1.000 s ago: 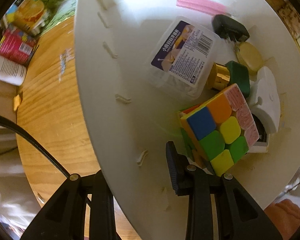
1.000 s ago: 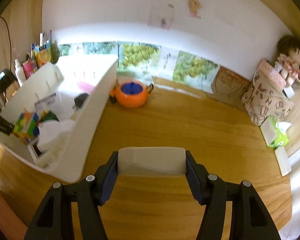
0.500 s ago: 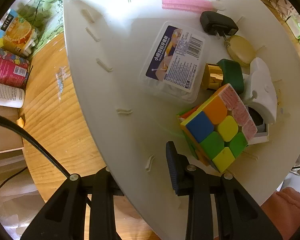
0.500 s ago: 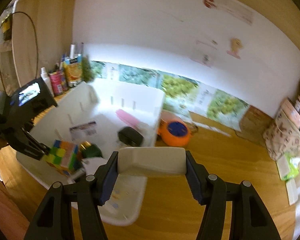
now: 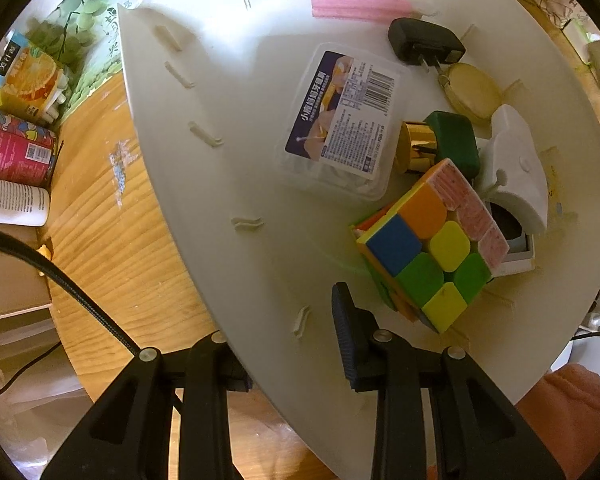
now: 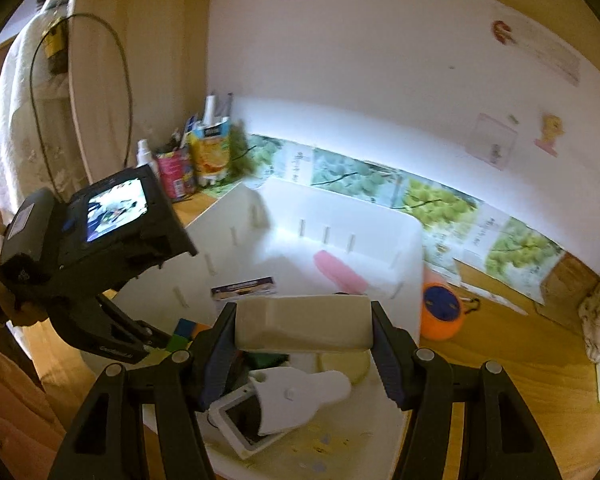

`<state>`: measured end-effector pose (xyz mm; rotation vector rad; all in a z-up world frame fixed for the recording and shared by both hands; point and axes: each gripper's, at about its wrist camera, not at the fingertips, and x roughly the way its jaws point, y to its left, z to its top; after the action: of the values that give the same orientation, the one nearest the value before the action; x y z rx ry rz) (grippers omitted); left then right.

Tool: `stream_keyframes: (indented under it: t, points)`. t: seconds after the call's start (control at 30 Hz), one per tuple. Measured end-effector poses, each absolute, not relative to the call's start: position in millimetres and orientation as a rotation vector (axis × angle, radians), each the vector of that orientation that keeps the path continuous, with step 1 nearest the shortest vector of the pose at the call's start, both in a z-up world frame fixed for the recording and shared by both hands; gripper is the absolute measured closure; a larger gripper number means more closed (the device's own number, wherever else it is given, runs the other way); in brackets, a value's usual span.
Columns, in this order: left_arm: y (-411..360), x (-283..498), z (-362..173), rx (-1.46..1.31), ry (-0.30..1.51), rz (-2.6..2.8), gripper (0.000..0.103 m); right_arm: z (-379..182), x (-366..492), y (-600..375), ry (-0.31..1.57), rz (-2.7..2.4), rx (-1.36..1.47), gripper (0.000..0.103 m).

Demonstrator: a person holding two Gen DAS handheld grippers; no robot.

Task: Organize rigid objects
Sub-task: 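Carry the beige block into the tray and open the right tool, then move the right tool to the orange reel with blue lid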

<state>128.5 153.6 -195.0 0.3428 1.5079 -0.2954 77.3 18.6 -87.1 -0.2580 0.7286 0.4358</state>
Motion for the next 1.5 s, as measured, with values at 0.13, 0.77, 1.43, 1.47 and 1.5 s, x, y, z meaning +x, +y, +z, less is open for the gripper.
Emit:
stream_keyframes:
  t: [0.13, 0.77, 1.43, 1.47, 1.5]
  points:
    - [151.8, 125.9, -193.7, 0.328, 1.508, -0.282, 0.07, -86.3, 76.6, 24.8, 0.725, 0.469, -0.259, 0.025]
    - [158.7, 127.5, -191.3, 0.223, 1.483, -0.129, 0.068, -74.0, 92.3, -27.0, 0.765, 0.407, -0.24, 0.021]
    - [155.4, 122.9, -196.5, 0.155, 1.459, 0.052, 0.068, -80.1, 171.3, -157.4, 0.866, 0.284, -0.126, 0.016]
    - [154.5, 124.3, -196.7, 0.153, 1.459, 0.06, 0.068, -83.9, 178.2, -162.2, 0.884, 0.278, -0.11, 0.016]
    - [154.5, 124.2, -196.9, 0.151, 1.459, 0.069, 0.068, -87.3, 183.6, -165.7, 0.899, 0.276, -0.097, 0.016]
